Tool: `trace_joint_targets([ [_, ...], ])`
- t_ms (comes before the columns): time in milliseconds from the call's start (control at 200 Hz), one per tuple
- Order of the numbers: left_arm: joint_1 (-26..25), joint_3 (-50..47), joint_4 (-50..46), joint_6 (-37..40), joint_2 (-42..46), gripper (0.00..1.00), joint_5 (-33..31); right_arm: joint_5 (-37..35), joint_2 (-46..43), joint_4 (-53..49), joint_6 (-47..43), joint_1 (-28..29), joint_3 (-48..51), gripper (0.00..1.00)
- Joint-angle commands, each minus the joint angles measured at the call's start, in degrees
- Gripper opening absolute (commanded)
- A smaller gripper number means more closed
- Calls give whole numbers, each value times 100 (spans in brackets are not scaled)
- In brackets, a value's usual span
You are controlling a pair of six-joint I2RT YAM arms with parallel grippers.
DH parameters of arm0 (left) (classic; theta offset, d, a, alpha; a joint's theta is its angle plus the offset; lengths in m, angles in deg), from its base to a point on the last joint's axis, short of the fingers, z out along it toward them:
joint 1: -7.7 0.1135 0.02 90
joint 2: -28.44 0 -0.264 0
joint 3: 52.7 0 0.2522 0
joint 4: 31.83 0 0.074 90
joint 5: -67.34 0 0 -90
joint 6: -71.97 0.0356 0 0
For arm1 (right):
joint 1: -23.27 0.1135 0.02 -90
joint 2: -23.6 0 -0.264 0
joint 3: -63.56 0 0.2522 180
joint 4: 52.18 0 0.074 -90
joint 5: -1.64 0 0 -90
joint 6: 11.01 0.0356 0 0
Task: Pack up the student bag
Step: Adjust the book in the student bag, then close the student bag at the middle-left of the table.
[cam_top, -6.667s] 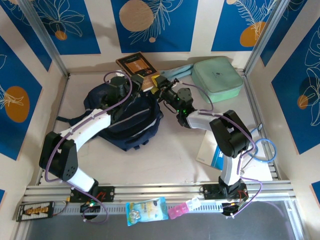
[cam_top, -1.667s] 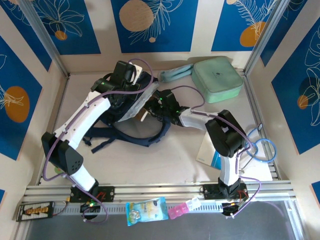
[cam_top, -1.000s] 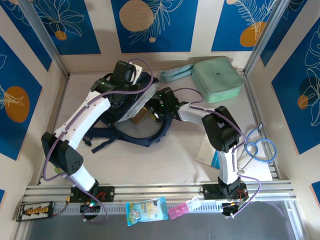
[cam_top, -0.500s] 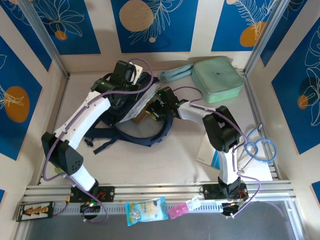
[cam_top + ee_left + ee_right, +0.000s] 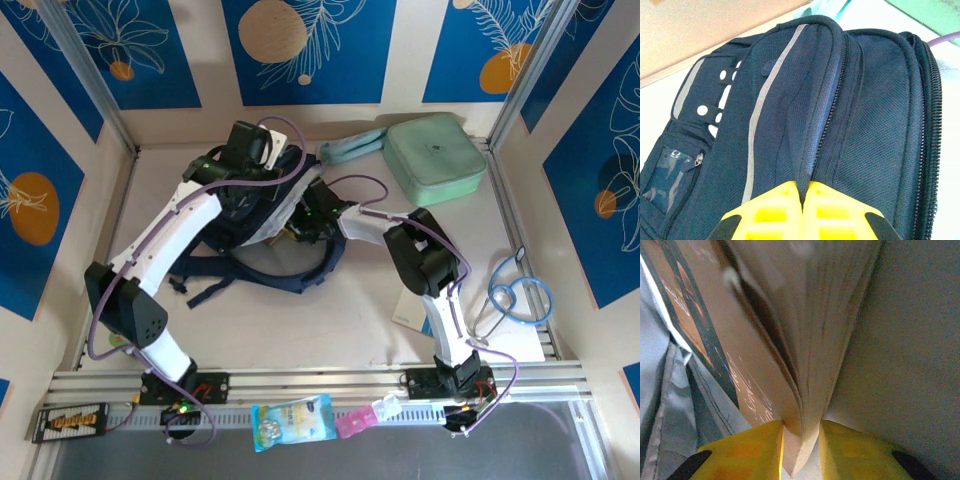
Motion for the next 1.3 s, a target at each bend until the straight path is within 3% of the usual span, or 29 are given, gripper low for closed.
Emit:
trace_joint_targets([
  [0, 1, 213, 539, -169, 22, 0, 279, -91, 239, 575, 249, 87, -321, 25],
  [355, 6, 246, 479, -189, -54, 0, 368, -53, 636, 1160, 295, 115, -796, 19],
  [570, 2, 205, 503, -242, -62, 0, 281, 266, 707, 2570, 423, 52, -392, 17],
  [660, 9, 187, 504, -233, -74, 0, 241, 245, 589, 2147, 481, 14, -341, 18],
  [840, 14, 94, 514, -185, -73, 0, 70, -30, -312, 1485, 380, -148, 346, 29],
  [1110, 80, -247, 799, -180, -82, 0, 32, 116, -2197, 1195, 562, -487, 2056, 31],
  [1295, 63, -709, 897, -139, -157, 0, 425, -682, -3686, -185, -30, -758, 3148, 35],
])
